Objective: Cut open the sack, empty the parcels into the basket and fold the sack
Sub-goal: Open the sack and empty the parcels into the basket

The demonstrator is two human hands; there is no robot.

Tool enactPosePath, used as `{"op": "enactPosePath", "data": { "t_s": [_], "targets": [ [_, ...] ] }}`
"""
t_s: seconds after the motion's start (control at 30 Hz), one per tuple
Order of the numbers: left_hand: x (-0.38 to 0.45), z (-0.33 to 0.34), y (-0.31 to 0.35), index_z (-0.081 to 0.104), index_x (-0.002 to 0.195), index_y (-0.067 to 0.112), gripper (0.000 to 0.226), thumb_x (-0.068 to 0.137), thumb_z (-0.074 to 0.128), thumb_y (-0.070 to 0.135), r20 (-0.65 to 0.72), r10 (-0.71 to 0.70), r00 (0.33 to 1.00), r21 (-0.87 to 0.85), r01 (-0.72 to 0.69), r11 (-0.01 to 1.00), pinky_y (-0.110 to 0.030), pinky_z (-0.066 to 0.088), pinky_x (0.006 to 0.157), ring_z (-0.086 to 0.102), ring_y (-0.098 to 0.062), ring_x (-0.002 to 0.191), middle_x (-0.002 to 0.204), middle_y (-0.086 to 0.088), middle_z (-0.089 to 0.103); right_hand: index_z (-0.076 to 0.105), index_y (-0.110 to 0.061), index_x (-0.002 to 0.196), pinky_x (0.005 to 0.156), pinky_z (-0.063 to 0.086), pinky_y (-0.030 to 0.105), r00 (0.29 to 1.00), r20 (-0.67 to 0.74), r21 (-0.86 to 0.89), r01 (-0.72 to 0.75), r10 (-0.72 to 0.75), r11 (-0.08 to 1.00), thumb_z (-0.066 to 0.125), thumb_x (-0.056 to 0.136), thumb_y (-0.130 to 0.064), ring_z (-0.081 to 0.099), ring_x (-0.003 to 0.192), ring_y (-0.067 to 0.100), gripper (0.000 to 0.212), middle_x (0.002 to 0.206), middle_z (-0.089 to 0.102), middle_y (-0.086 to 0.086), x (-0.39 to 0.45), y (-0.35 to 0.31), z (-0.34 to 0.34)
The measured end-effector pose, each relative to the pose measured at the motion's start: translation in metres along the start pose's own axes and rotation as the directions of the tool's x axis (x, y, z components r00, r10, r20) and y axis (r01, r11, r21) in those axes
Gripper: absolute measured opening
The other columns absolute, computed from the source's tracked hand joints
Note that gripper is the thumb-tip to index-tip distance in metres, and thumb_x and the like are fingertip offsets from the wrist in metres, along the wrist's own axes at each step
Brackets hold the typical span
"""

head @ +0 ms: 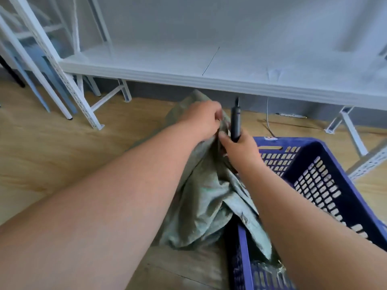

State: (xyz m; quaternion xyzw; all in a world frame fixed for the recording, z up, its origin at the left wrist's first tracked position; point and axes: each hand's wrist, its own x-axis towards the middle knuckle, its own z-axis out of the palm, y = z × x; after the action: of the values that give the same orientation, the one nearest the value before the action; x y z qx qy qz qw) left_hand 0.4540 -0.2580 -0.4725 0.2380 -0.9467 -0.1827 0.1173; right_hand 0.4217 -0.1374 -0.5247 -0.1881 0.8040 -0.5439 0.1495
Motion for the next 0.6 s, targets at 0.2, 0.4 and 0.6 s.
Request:
{"op": "enactPosePath", "data": {
  "t_s": [0.2, 0.4, 0.6],
  "targets": [
    [0.004, 0.004, -0.028, 0.063, 0.116, 0.019, 0.038, 0.081, 0.076, 0.02, 0.268, -0.113, 0.957, -0.199, 0.17, 0.965, -0.021, 0.043, 0.078, 0.06, -0.012, 0.094, 0.115, -0.001, 0.065, 0.061, -0.021, 0.104, 0.072, 0.04, 0.03, 0.977, -0.147, -0.087, -0.166, 0.152, 0.982, 0.055, 0.095, -0.023, 0.055, 0.084, 0.024, 0.011, 0.087, 0.058, -0.001, 0.015, 0.043, -0.019],
    [0.01, 0.036, -0.082, 0.04, 0.143, 0.033, 0.07, 0.083, 0.074, 0.019, 0.457, -0.367, 0.81, 0.317, 0.237, 0.918, -0.035, 0.04, 0.101, 0.043, -0.03, 0.13, 0.15, -0.008, 0.03, 0.057, -0.028, 0.093, 0.073, 0.046, 0.033, 0.949, -0.219, 0.007, -0.229, 0.225, 0.973, 0.054, 0.095, -0.021, 0.056, 0.08, 0.022, 0.008, 0.074, 0.054, -0.011, 0.032, 0.065, -0.022],
    [0.006, 0.062, -0.087, 0.059, 0.084, 0.024, 0.01, 0.094, 0.059, 0.022, 0.182, -0.369, 0.911, 0.222, 0.328, 0.918, -0.033, 0.045, 0.077, 0.059, -0.028, 0.095, 0.108, -0.005, 0.063, 0.064, -0.022, 0.099, 0.078, 0.052, 0.042, 0.895, -0.206, 0.014, -0.4, 0.394, 0.916, 0.055, 0.094, -0.018, 0.059, 0.08, 0.024, 0.011, 0.081, 0.061, -0.002, 0.04, 0.065, -0.026]
  ]
}}
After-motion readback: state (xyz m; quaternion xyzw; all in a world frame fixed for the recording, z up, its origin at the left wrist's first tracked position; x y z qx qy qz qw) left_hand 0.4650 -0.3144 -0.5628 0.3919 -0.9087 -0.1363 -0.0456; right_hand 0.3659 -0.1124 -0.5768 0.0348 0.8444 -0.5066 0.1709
